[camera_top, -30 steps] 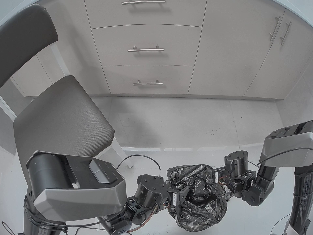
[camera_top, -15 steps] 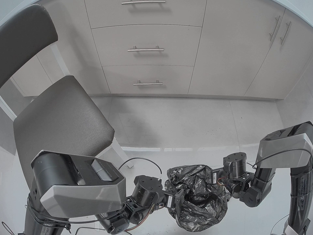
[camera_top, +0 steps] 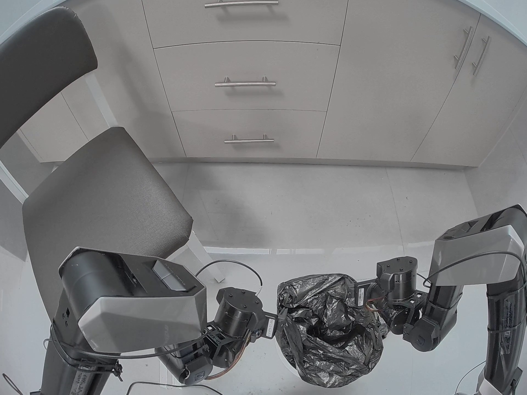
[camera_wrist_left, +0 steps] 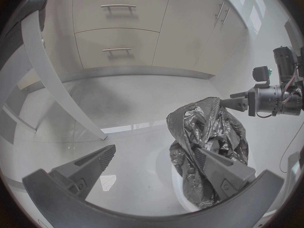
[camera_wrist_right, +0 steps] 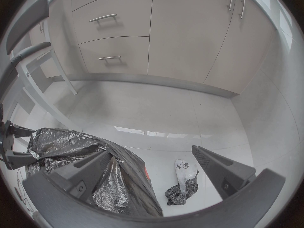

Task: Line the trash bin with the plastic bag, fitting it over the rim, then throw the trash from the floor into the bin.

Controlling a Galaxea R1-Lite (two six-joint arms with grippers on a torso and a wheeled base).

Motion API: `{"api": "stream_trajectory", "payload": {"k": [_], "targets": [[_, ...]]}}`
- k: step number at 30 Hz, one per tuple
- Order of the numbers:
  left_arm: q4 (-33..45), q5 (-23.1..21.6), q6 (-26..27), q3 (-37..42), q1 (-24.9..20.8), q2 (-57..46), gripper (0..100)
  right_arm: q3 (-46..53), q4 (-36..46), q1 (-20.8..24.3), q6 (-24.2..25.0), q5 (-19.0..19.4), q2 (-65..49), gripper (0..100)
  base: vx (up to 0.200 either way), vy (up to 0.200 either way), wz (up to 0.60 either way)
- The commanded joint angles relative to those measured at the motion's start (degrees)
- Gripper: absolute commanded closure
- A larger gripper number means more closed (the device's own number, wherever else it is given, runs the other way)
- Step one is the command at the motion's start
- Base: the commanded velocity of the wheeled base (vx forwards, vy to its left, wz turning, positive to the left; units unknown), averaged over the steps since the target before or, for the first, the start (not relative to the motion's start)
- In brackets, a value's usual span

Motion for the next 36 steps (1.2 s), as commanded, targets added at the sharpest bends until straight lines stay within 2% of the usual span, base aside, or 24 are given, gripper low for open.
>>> {"api": "stream_trajectory", "payload": {"k": [1,7,15,20,25,30,36], "targets": [[-0.02,0.49,0.56,-0.14,0.36,0.90,0,0.11,-0.24,0.16,0.13,0.00,0.40,0,0.000,0.000,0.00],[-0.02,1.64,3.20,0.30,0.54,0.90,0,0.19,-1.47,0.16,0.13,0.61,1.55,0,0.000,0.000,0.00],[0.16,2.87,6.63,0.39,0.62,2.13,0,0.81,-7.09,0.16,-0.05,1.49,5.06,0,0.000,0.000,0.00],[0.42,2.87,7.77,1.36,0.62,1.60,0,1.69,-7.45,0.16,0.13,2.02,5.41,0,0.000,0.000,0.00],[0.77,2.87,11.20,3.46,0.62,0.19,0,1.78,-7.45,-0.10,0.30,2.81,5.50,0,0.000,0.000,0.00],[0.86,2.78,11.46,3.73,0.62,0.02,0,1.60,-7.45,-0.19,0.30,2.81,5.59,0,0.000,0.000,0.00],[2.09,2.16,11.81,3.38,0.97,1.33,0,0.19,-7.45,-1.42,0.30,4.65,7.96,0,0.000,0.000,0.00]]}}
